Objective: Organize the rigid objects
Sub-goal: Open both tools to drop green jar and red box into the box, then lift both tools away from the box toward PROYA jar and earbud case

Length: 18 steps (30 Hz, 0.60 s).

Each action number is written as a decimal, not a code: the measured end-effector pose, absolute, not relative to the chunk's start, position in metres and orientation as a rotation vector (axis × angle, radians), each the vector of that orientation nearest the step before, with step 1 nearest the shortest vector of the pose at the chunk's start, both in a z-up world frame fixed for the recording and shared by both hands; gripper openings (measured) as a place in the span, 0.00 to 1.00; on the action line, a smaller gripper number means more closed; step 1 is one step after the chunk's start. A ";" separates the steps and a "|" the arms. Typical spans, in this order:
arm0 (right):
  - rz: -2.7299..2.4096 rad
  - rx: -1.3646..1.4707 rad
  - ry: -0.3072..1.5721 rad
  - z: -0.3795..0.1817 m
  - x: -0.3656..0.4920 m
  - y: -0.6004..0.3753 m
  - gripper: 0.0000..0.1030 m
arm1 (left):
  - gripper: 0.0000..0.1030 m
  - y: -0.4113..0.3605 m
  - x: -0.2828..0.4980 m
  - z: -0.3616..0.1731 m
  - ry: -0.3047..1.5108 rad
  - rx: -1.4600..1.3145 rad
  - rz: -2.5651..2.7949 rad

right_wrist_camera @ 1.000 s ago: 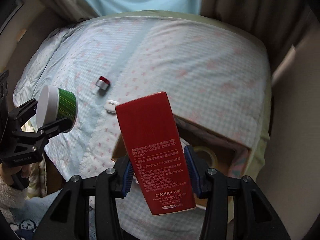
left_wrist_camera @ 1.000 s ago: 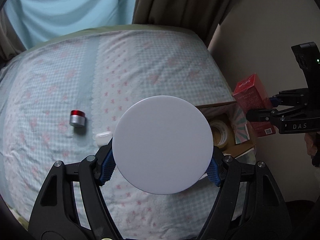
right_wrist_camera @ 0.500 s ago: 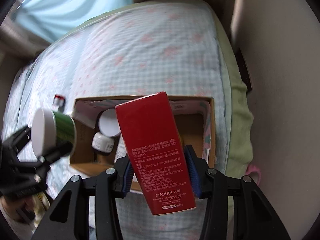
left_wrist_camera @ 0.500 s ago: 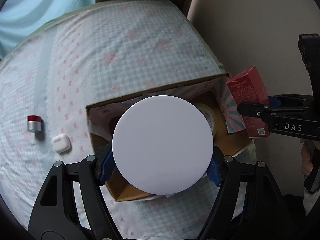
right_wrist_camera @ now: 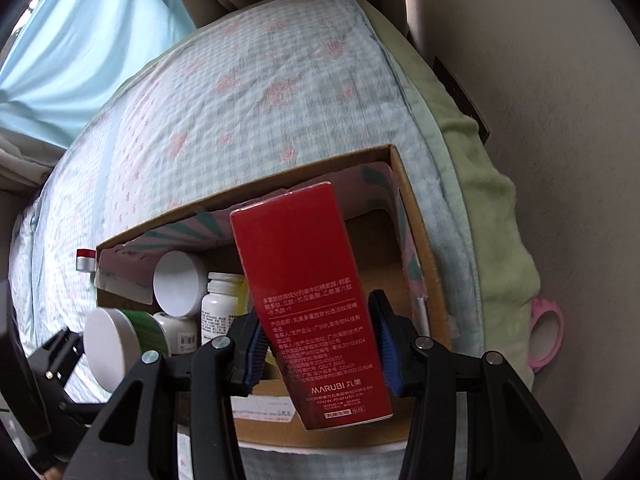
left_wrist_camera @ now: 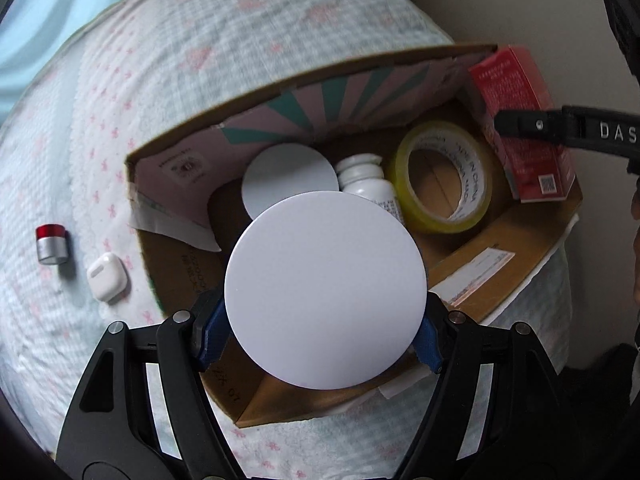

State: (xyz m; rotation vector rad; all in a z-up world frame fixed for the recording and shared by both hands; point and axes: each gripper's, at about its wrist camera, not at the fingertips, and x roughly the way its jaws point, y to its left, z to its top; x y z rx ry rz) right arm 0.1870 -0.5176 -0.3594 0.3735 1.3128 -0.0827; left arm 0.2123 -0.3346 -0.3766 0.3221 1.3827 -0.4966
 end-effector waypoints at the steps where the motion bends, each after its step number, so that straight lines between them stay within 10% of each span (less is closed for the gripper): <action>1: -0.087 0.357 1.320 -0.361 0.189 -0.516 0.43 | 0.69 -0.335 0.212 -0.379 1.389 0.324 -0.497; 9: -0.115 0.332 1.341 -0.365 0.189 -0.514 0.45 | 0.72 -0.339 0.212 -0.385 1.414 0.348 -0.513; 12: -0.104 0.337 1.311 -0.353 0.180 -0.516 0.99 | 1.00 -0.334 0.209 -0.368 1.366 0.315 -0.501; 18: -0.075 0.378 1.259 -0.344 0.170 -0.518 1.00 | 1.00 -0.324 0.198 -0.345 1.330 0.306 -0.490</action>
